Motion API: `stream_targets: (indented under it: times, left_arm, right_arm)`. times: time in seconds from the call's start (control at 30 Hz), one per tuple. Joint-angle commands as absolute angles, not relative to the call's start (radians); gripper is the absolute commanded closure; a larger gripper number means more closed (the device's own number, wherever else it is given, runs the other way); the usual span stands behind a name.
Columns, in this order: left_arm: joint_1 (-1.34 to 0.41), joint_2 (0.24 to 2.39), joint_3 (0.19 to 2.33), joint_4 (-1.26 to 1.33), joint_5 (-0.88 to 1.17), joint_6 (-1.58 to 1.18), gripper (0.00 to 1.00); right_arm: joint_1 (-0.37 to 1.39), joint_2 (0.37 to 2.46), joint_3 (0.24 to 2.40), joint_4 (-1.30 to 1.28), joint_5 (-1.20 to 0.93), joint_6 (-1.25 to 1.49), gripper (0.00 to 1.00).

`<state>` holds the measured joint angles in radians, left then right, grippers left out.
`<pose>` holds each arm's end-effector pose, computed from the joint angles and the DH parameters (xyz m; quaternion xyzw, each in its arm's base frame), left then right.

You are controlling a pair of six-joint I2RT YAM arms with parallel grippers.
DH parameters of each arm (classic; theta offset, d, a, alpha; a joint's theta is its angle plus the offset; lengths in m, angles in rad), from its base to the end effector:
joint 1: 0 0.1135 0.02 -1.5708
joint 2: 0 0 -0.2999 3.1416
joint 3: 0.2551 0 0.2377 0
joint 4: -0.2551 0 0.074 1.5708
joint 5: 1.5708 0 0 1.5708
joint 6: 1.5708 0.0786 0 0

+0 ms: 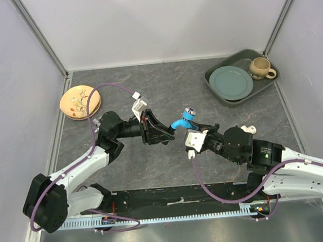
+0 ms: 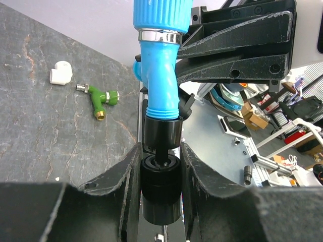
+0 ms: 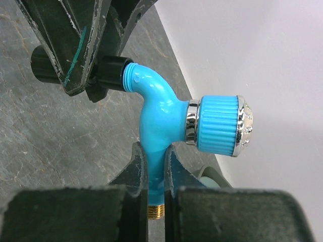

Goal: Install the water faucets

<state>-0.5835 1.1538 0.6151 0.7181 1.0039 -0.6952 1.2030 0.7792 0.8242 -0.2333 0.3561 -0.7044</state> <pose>0.1647 -0.1882 0.3419 0.3374 0.5816 -0.6490 0.3560 0.0898 0.1570 0.3669 -0.5531 0.5309 0.0226 0.6417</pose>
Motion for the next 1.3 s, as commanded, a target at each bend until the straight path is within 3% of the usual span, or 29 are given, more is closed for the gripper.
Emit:
stream_targets:
  times: [0.0,0.4,1.27]
  left_arm:
    - [-0.575,1.144,0.626,0.851,1.02,-0.736,0.98]
    - [-0.575,1.143,0.644,0.77,1.023,-0.689,0.98]
    - [-0.58,0.98,0.638,0.565,0.827,-0.459,0.98]
  right_arm:
    - [1.216,0.79,0.813,-0.256,0.342,-0.713,1.0]
    - [1.249,0.822,0.822,-0.259,0.377,-0.736,1.0]
    - [1.301,0.882,0.851,-0.302,0.397,-0.713,1.0]
